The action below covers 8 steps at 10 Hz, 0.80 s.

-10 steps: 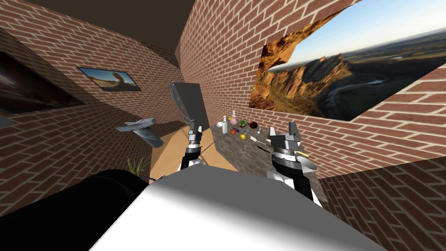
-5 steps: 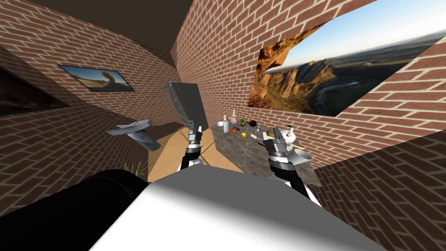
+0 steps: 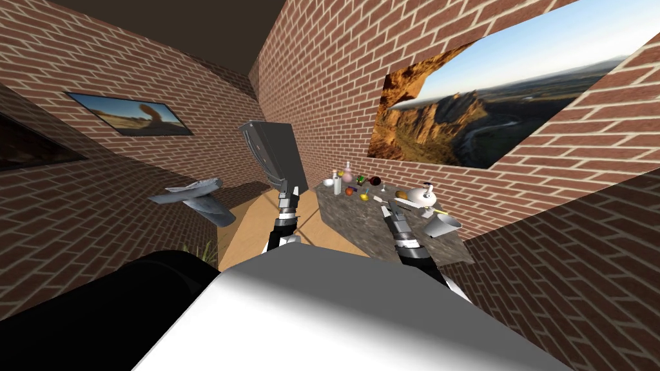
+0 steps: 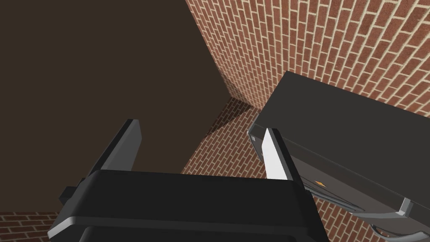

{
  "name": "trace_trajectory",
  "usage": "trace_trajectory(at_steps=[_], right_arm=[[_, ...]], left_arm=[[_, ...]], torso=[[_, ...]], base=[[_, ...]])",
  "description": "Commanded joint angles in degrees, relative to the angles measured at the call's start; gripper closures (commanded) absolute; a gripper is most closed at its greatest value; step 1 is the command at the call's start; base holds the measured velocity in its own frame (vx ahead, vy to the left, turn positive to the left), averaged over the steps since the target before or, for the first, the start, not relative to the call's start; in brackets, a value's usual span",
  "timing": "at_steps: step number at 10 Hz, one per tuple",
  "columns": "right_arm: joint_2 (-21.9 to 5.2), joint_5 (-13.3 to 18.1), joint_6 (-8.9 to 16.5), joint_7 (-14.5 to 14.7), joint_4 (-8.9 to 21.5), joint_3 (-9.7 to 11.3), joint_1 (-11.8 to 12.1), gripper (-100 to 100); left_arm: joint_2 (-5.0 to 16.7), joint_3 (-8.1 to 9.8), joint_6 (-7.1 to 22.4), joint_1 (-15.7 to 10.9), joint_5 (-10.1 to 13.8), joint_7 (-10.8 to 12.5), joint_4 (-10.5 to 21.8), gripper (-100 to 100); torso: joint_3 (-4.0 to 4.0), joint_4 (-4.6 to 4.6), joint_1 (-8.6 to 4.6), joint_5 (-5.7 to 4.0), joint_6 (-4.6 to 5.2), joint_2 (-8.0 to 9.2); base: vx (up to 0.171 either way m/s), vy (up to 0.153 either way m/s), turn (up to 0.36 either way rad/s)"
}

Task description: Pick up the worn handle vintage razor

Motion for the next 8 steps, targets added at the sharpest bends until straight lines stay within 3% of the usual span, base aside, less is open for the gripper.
trace_trajectory(at_steps=[1,2,4,5,6,7,8], right_arm=[[-2.9,0.9,0.4,1.1,2.3,1.1,0.5,-100],[-3.4,0.9,0.4,1.1,2.3,1.1,0.5,-100],[-7.7,2.8,0.4,3.1,7.3,3.1,1.9,-100],[-8.9,2.8,0.4,3.1,7.3,3.1,1.9,-100],[-10.9,3.9,0.3,4.1,10.0,4.2,2.6,-100],[-11.8,3.9,0.3,4.1,10.1,4.2,2.6,-100],[-14.1,5.1,0.1,5.1,13.2,5.2,3.3,-100]], left_arm=[[0.0,0.0,0.0,0.0,0.0,0.0,0.0,0],[0.0,0.0,0.0,0.0,0.0,0.0,0.0,0],[0.0,0.01,0.0,0.0,0.0,0.0,0.0,0],[0.0,0.0,0.0,0.0,0.0,0.0,0.0,0],[0.0,0.0,0.0,0.0,0.0,0.0,0.0,0],[0.0,0.0,0.0,0.0,0.0,0.0,0.0,0],[0.0,0.0,0.0,0.0,0.0,0.0,0.0,0]], torso=[[0.0,0.0,0.0,0.0,0.0,0.0],[-0.04,-0.01,-0.08,-0.02,0.0,-0.07],[-0.1,-0.04,-0.18,-0.05,0.0,-0.17],[-0.07,-0.03,-0.08,-0.03,0.01,-0.11],[-0.09,-0.03,-0.11,-0.02,0.0,-0.17],[-0.12,-0.04,-0.12,-0.03,-0.01,-0.22],[-0.13,-0.04,-0.14,-0.03,0.0,-0.23]], base=[[-0.04,0.105,-0.034],[-0.018,0.078,-0.022],[-0.031,0.101,-0.031],[-0.021,0.104,-0.021],[-0.006,0.099,-0.004],[-0.008,0.097,0.0],[-0.003,0.103,0.01]])
